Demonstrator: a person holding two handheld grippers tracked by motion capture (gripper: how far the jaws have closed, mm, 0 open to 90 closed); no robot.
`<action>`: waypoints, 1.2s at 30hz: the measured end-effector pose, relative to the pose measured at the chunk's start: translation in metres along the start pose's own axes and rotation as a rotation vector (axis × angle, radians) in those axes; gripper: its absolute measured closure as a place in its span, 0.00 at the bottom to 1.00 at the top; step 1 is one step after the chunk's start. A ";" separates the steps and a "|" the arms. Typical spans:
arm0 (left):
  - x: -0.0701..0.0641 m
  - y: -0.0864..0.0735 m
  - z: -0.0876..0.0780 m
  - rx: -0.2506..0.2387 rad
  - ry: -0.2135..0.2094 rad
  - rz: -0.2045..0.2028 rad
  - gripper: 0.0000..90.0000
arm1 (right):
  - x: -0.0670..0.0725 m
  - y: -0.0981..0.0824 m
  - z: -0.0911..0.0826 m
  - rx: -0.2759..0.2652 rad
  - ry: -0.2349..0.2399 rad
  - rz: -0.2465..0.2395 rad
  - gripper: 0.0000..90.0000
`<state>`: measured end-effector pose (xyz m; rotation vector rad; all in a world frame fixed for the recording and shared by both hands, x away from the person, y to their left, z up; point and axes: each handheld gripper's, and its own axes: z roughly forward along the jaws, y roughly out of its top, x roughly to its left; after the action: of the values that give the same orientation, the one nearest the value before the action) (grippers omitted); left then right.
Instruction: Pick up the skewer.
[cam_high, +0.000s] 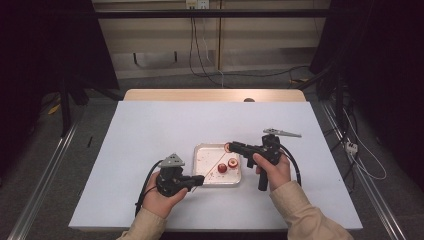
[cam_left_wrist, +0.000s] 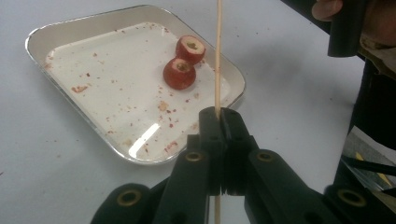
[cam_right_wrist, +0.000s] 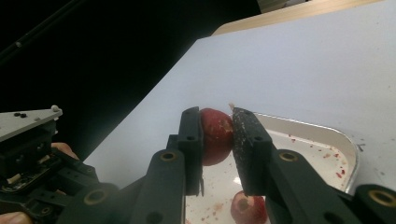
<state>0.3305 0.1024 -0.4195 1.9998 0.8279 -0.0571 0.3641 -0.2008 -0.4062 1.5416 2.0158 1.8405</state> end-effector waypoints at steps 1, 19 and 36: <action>0.000 0.000 0.000 -0.007 -0.005 -0.004 0.99 | 0.000 0.000 0.000 -0.002 0.002 0.003 0.82; -0.001 0.001 0.000 -0.002 -0.021 0.015 0.99 | -0.002 0.001 -0.001 -0.010 0.011 0.015 0.83; 0.002 0.000 -0.001 -0.010 -0.022 0.002 0.99 | -0.002 0.003 -0.002 -0.014 0.022 0.016 0.83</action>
<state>0.3319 0.1037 -0.4195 1.9877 0.8102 -0.0738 0.3651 -0.2040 -0.4044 1.5461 2.0008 1.8810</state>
